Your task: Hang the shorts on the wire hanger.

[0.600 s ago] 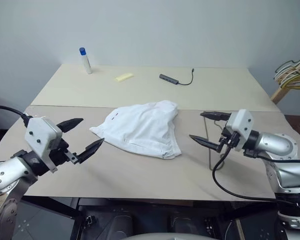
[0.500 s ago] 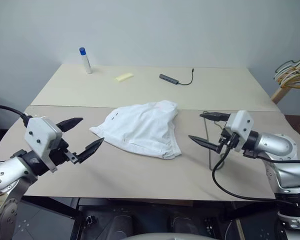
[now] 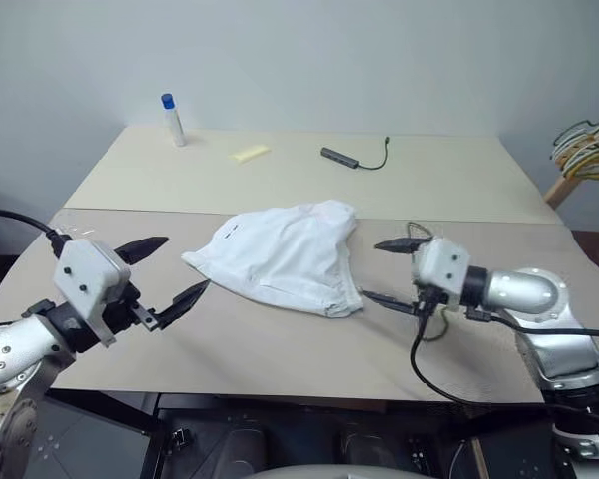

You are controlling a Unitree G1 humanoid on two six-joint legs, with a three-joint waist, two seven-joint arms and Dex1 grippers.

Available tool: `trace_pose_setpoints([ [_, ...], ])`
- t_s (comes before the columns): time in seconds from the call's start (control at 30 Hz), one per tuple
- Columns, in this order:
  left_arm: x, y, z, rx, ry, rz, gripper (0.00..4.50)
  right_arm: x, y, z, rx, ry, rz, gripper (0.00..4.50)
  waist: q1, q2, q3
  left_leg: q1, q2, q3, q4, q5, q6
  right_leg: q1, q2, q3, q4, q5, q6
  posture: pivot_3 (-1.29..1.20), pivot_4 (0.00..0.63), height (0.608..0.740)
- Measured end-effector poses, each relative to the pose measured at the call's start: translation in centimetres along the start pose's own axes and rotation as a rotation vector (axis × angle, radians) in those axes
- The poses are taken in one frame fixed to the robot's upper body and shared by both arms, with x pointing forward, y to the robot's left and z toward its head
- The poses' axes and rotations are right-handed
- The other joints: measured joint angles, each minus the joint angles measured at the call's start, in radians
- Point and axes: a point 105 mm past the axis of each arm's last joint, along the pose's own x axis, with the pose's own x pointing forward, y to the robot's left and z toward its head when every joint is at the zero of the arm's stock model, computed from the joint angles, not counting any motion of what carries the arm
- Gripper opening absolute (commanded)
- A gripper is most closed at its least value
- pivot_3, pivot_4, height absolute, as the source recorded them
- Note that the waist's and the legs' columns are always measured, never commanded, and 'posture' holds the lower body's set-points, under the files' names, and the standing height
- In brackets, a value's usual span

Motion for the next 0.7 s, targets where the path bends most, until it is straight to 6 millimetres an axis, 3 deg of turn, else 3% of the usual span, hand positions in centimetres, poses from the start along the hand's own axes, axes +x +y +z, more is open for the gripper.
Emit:
trace_pose_setpoints([
  [0.13,0.1,-0.4,0.0,0.002,-0.015,-0.012,4.5,0.8,1.8,-0.2,-0.102,0.107,0.082,4.45,0.001,-0.003,0.004,-0.001,0.001,0.0,0.0,0.0,0.0,-0.001,0.0,0.0,0.0,0.0,0.0,0.12,0.04,0.74],
  [0.27,0.6,-0.1,-0.3,-0.005,-0.016,-0.021,4.5,2.6,3.3,-0.5,-0.078,0.151,0.101,4.45,0.0,-0.004,0.004,0.0,0.0,0.0,0.0,0.0,0.0,-0.001,0.0,0.0,0.0,0.0,0.0,0.11,0.034,0.74],
  [0.53,1.3,0.1,-0.4,-0.01,-0.023,-0.031,4.5,5.3,3.5,-2.6,-0.266,0.302,0.09,4.45,-0.004,-0.004,0.004,-0.002,0.0,0.001,0.0,0.0,0.0,-0.002,0.0,-0.001,0.0,0.0,0.0,0.11,0.035,0.74],
  [0.63,1.4,0.1,-0.4,-0.01,-0.024,-0.031,4.5,6.0,4.0,-3.6,-0.316,0.339,0.116,3.83,-0.004,-0.004,0.004,-0.002,0.0,0.001,0.0,0.0,0.0,-0.002,0.0,-0.001,0.0,0.0,0.0,0.11,0.037,0.74],
  [0.7,1.5,0.0,-0.4,-0.01,-0.027,-0.034,4.5,6.4,4.1,-3.8,-0.337,0.342,0.119,3.17,-0.005,-0.004,0.004,-0.001,0.001,0.0,0.0,0.0,0.0,-0.001,0.001,-0.001,0.0,0.0,0.0,0.11,0.037,0.74],
])
